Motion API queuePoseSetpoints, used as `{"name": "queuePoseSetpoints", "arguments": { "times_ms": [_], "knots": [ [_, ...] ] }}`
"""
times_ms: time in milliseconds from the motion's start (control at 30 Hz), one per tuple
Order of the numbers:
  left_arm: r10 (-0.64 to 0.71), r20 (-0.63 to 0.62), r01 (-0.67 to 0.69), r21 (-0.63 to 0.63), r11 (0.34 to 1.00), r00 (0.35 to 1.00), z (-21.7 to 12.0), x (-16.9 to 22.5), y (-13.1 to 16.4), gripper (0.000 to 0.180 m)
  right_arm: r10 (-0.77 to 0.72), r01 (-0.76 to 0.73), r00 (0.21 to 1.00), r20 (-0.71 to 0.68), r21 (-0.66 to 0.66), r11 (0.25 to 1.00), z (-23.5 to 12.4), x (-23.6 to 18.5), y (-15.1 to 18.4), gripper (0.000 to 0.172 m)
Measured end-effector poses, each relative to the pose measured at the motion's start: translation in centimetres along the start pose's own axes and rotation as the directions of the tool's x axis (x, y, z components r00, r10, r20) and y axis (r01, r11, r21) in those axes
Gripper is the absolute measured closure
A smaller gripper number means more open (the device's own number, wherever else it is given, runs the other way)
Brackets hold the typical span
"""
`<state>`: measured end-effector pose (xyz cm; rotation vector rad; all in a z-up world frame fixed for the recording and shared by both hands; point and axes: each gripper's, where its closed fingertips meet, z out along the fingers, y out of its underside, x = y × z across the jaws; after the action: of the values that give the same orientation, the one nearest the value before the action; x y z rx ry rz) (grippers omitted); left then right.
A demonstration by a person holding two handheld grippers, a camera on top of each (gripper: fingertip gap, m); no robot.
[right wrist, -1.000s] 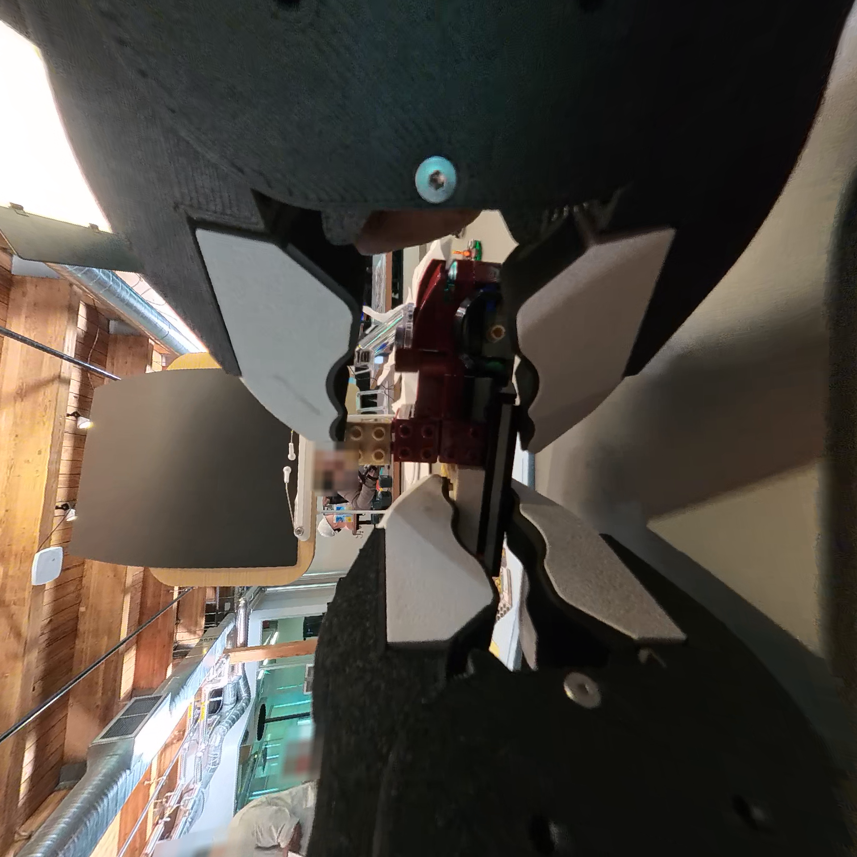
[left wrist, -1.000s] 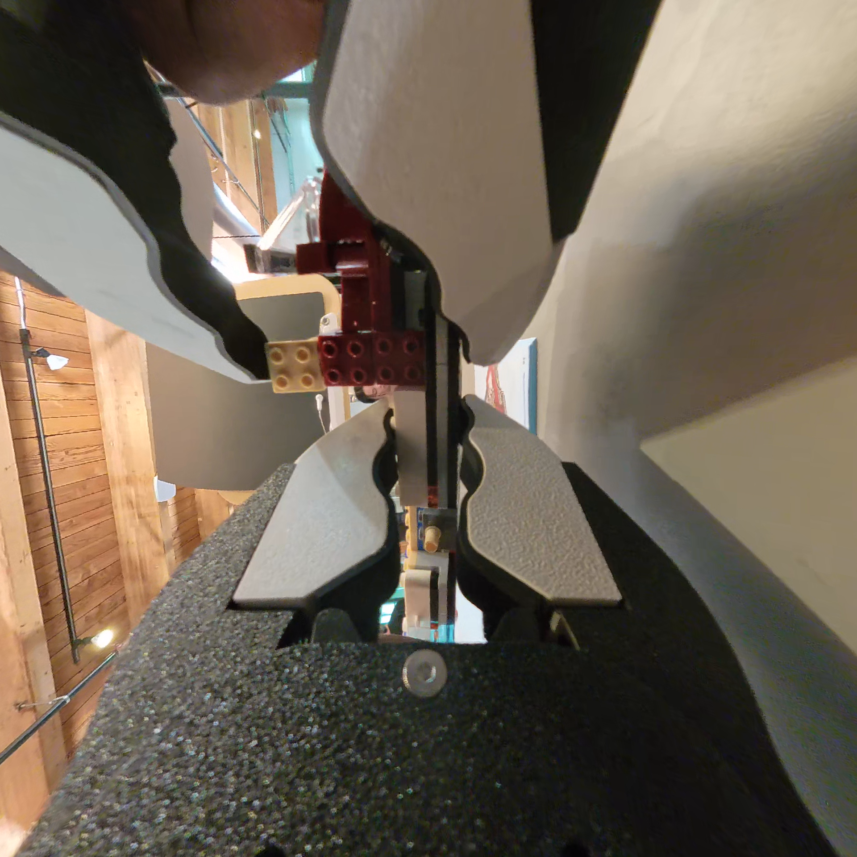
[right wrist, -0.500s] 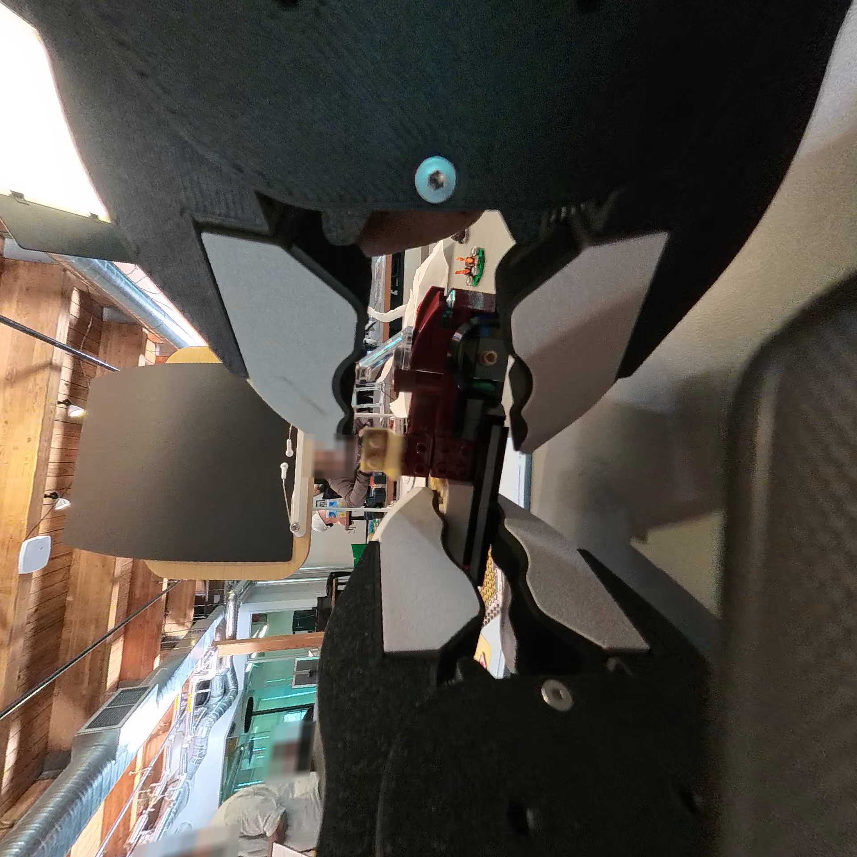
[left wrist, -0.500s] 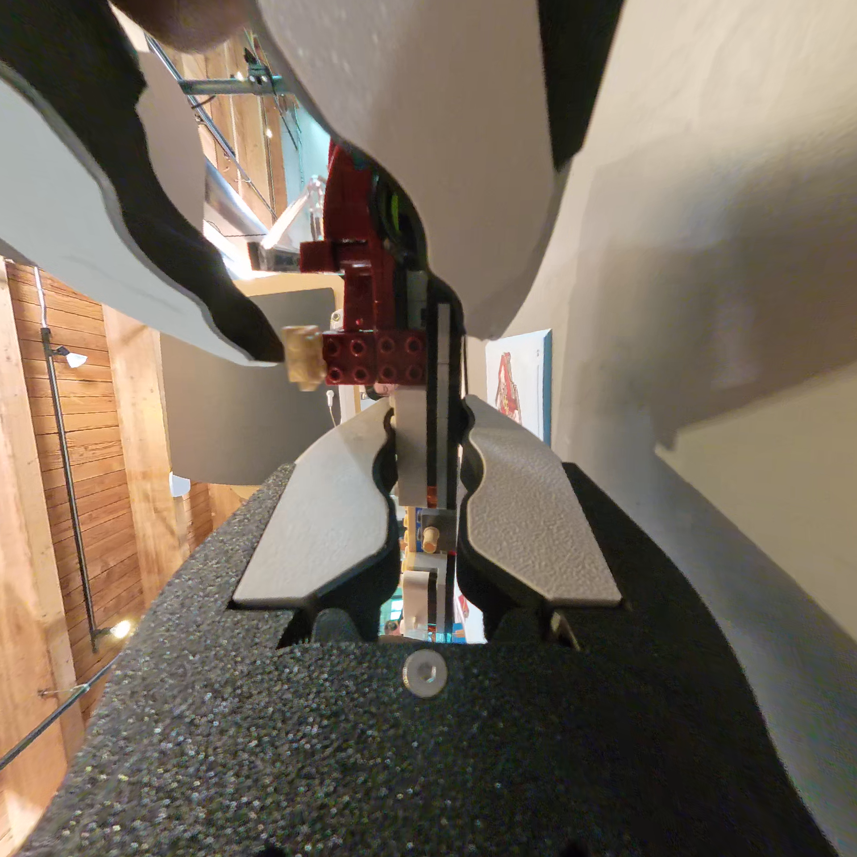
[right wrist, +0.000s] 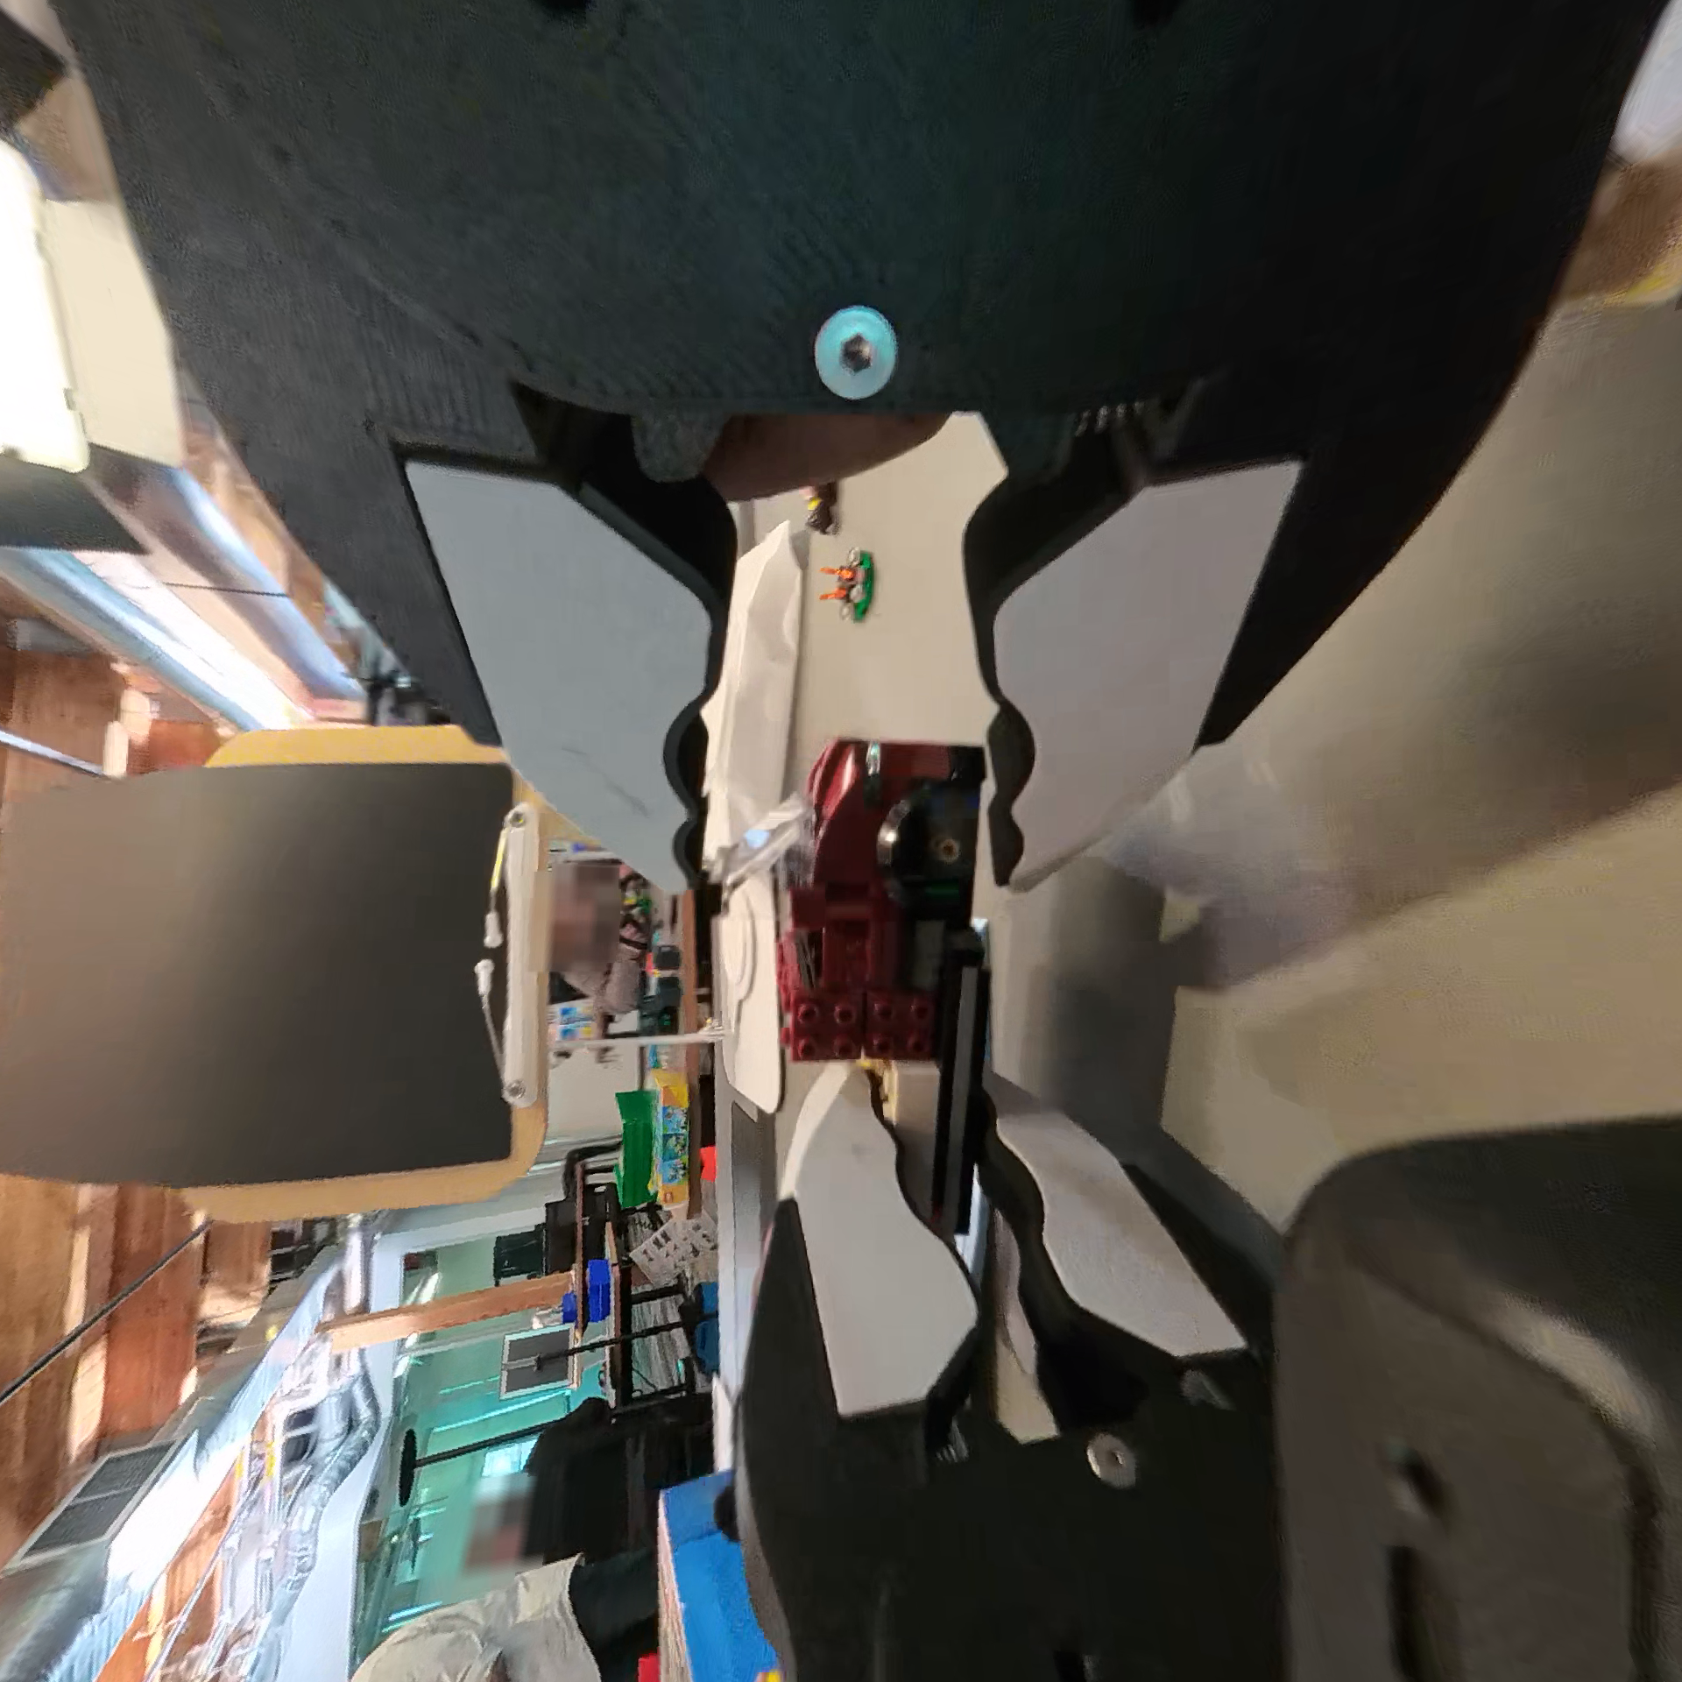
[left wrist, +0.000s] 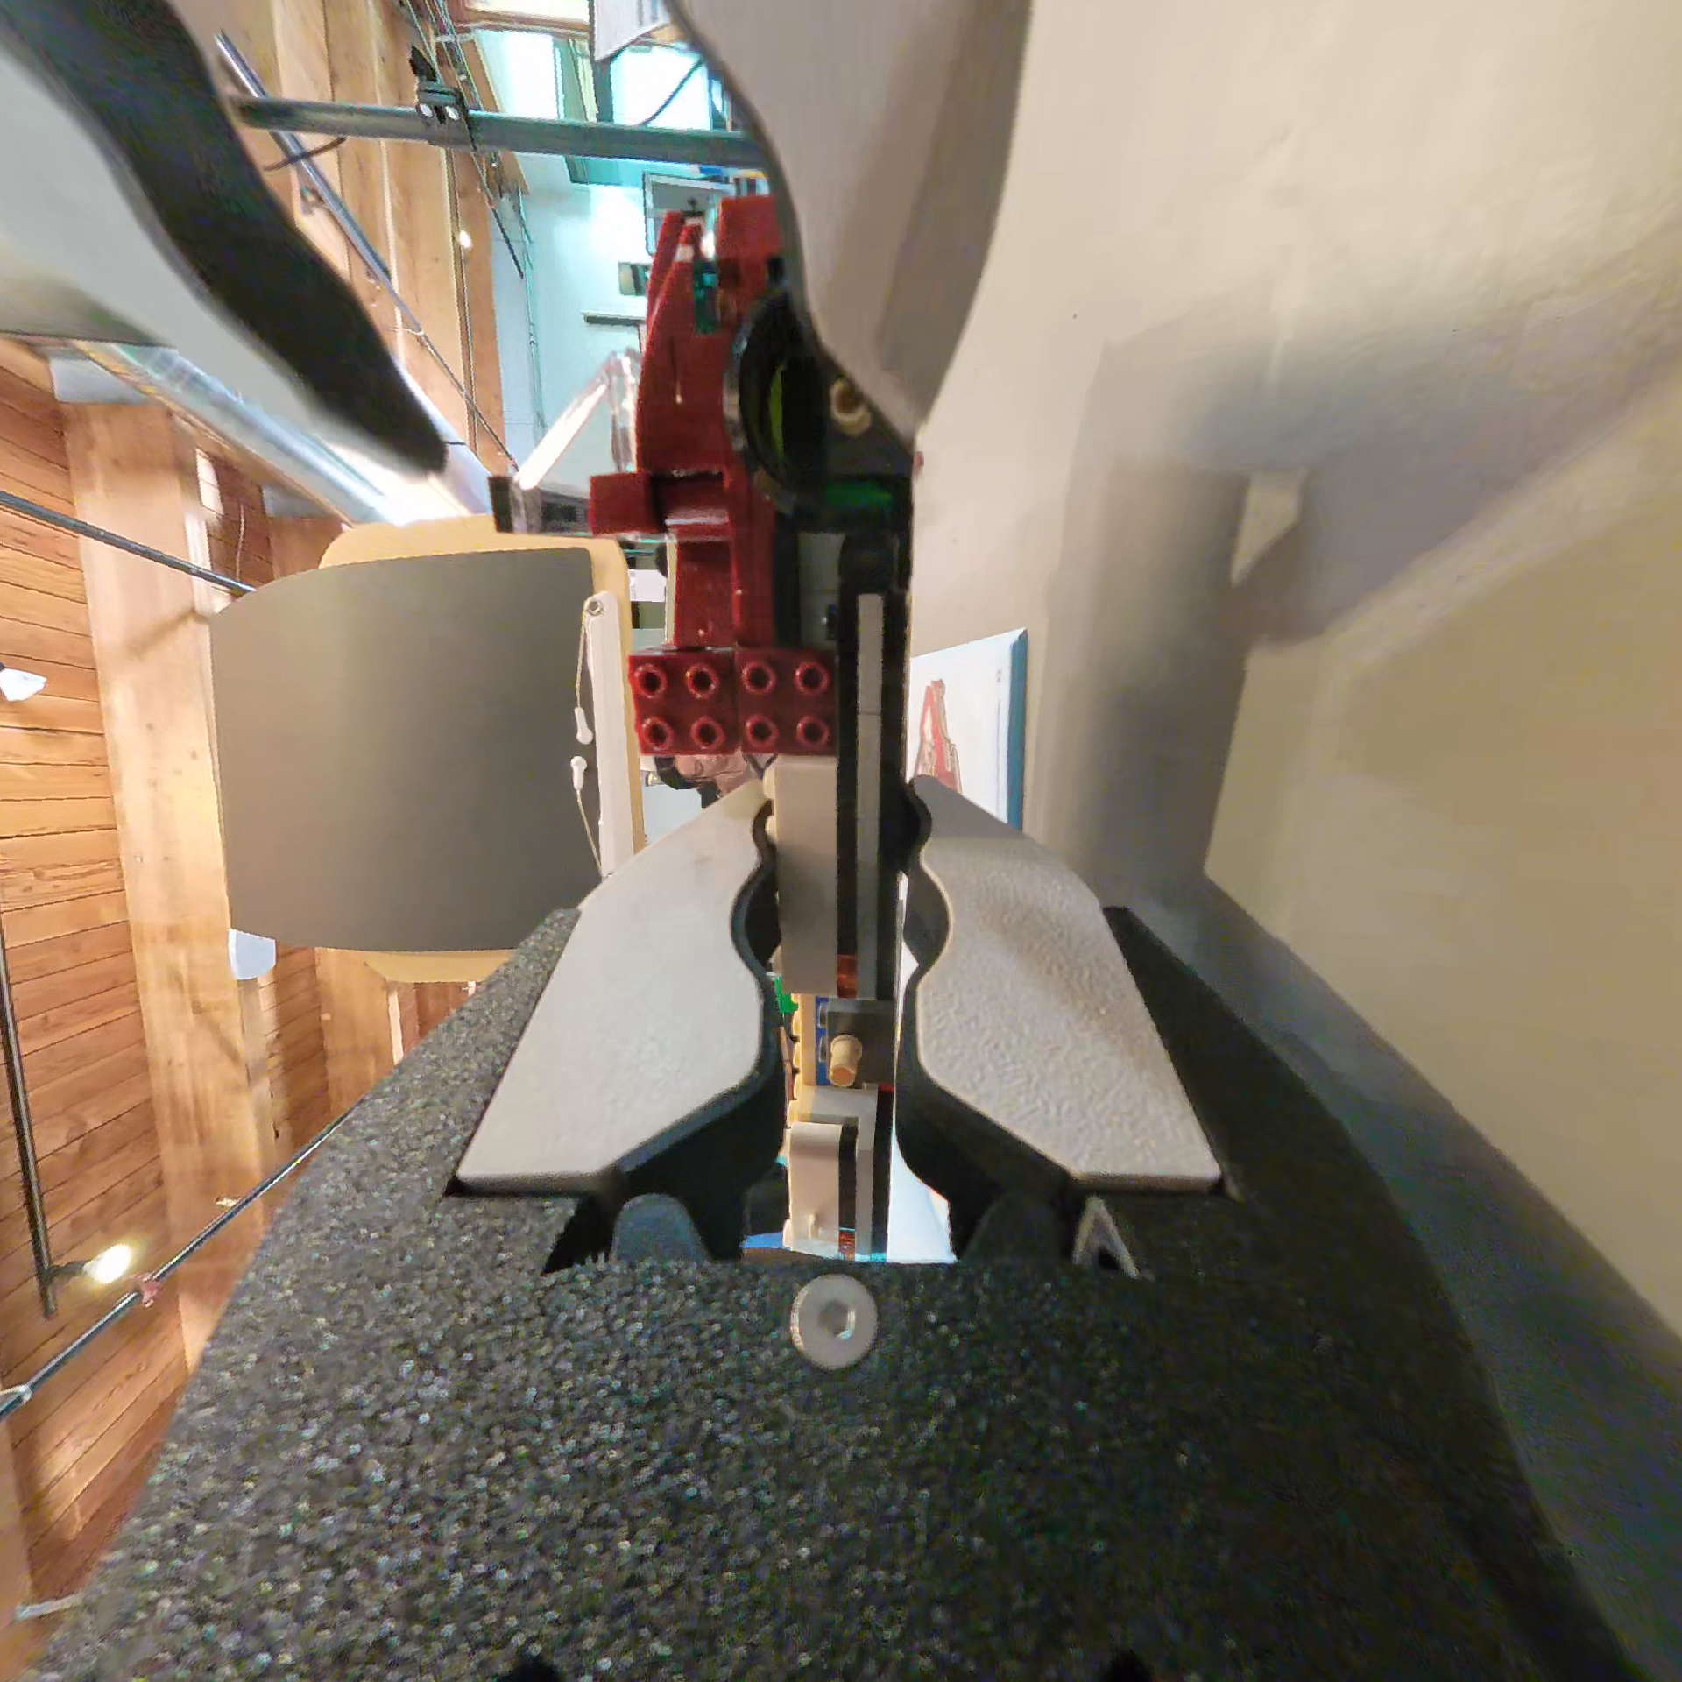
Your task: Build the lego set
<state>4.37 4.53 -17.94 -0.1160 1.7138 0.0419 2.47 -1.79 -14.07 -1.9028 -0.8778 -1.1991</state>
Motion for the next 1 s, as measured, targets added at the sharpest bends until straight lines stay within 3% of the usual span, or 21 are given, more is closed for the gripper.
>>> {"name": "queuePoseSetpoints", "arguments": {
  "times_ms": [233,567,633,767,1000],
  "knots": [
    [-0.021,0.018,0.020,0.033,0.999,1.000,-0.1,-0.2,0.2,0.157,0.276,-0.282,0.932,0.234,-0.010,0.959,-4.1,-4.0,-0.4,0.125],
    [0.035,0.015,-0.038,0.227,0.973,0.999,-2.3,0.9,-1.3,0.157,0.559,-0.578,0.660,0.502,-0.137,0.805,-6.3,-10.3,-4.8,0.136],
    [0.041,0.006,-0.041,0.227,0.973,0.999,-2.2,1.2,-1.4,0.157,0.556,-0.565,0.652,0.516,-0.159,0.809,-6.0,-10.7,-5.0,0.139],
    [0.044,-0.001,-0.043,0.242,0.969,0.999,-2.3,1.4,-1.6,0.157,0.477,-0.478,0.709,0.520,-0.142,0.867,-4.6,-10.2,-4.6,0.145],
    [0.046,-0.017,-0.041,0.245,0.969,0.999,-2.3,1.7,-1.8,0.157,0.347,-0.397,0.705,0.619,-0.061,0.916,-4.1,-11.0,-6.7,0.155]
  ]
}}
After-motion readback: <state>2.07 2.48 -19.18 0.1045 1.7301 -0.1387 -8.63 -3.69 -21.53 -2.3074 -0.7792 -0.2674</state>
